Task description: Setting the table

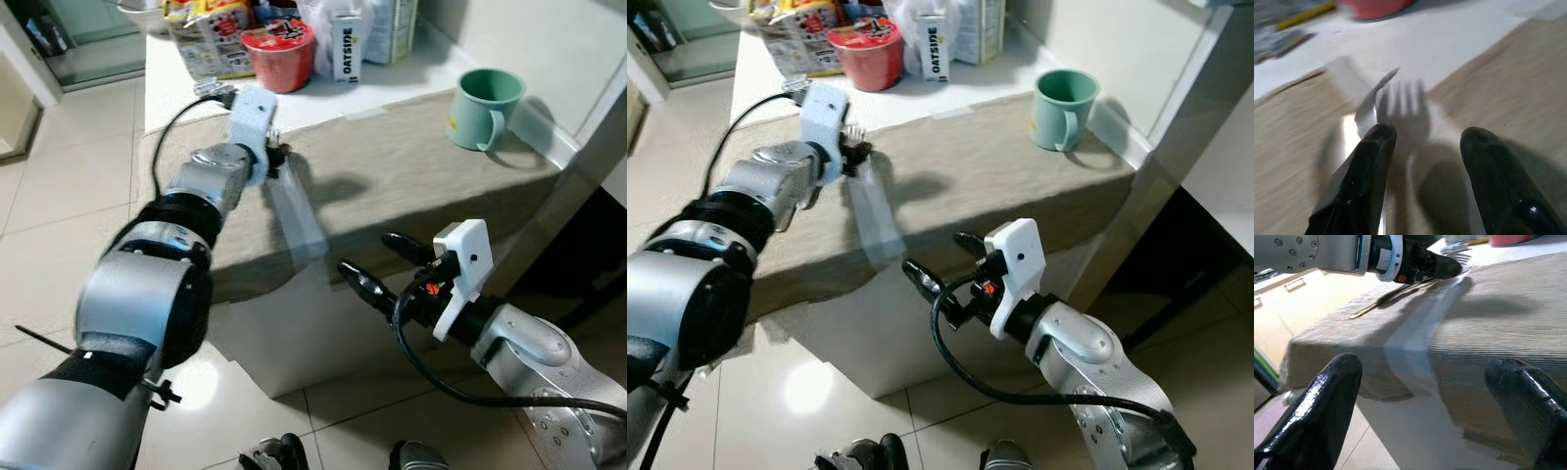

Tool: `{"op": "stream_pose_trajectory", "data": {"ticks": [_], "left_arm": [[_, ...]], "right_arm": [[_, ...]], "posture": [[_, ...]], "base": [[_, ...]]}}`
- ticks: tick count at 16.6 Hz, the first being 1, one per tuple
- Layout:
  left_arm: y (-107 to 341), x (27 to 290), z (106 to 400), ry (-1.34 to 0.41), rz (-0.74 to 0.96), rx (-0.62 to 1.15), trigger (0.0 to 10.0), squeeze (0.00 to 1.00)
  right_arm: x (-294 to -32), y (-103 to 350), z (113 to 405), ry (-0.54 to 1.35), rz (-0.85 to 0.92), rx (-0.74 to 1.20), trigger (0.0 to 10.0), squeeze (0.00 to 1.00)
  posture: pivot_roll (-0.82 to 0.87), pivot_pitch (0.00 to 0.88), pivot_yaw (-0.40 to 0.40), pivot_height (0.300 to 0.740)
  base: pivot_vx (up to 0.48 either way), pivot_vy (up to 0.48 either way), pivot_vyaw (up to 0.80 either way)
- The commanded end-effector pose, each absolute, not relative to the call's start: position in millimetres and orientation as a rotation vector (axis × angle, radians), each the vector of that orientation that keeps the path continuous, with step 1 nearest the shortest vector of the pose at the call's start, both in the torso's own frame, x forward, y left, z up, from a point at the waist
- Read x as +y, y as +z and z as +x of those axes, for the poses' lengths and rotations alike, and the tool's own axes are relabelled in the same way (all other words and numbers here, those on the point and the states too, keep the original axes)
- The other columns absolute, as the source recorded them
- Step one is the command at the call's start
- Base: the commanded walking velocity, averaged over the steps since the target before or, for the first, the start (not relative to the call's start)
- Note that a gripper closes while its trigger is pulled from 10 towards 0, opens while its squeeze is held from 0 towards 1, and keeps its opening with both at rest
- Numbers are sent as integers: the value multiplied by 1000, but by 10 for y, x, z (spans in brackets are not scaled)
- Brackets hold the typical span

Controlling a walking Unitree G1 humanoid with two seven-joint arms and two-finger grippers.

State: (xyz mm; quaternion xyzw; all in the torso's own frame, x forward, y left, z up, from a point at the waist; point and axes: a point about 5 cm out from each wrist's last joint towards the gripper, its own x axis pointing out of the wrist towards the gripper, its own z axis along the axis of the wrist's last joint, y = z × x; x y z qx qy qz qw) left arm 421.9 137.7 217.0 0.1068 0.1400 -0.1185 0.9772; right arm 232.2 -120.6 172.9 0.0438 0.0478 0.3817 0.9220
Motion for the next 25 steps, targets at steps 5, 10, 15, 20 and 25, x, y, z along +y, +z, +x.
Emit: {"op": "stream_pose_trajectory", "data": {"ticks": [5, 10, 15, 20, 25], "left_arm": [[2172, 1507, 4217, -203, 210, 301, 10000, 0], [2082, 1458, 4199, -220, 197, 324, 10000, 0], [2060, 1419, 4195, -232, 193, 328, 10000, 0], [1933, 1459, 4164, -221, 243, 368, 10000, 0], [1830, 1493, 4132, -216, 228, 419, 10000, 0]], "right_arm": [[-1117, 1689, 2334, 842, 105, 108, 10000, 0], [-1107, 1690, 2321, 850, 107, 106, 10000, 0], [-1100, 1698, 2304, 848, 107, 101, 10000, 0], [-1115, 1690, 2270, 837, 109, 110, 10000, 0], [-1123, 1688, 2253, 828, 111, 112, 10000, 0]], "posture": [[-209, 75, 83, 740], [-224, 78, 90, 740], [-236, 85, 96, 740], [-247, 101, 101, 740], [-253, 110, 105, 740]], "base": [[0, 0, 0], [0, 0, 0], [0, 0, 0], [0, 0, 0], [0, 0, 0]]}}
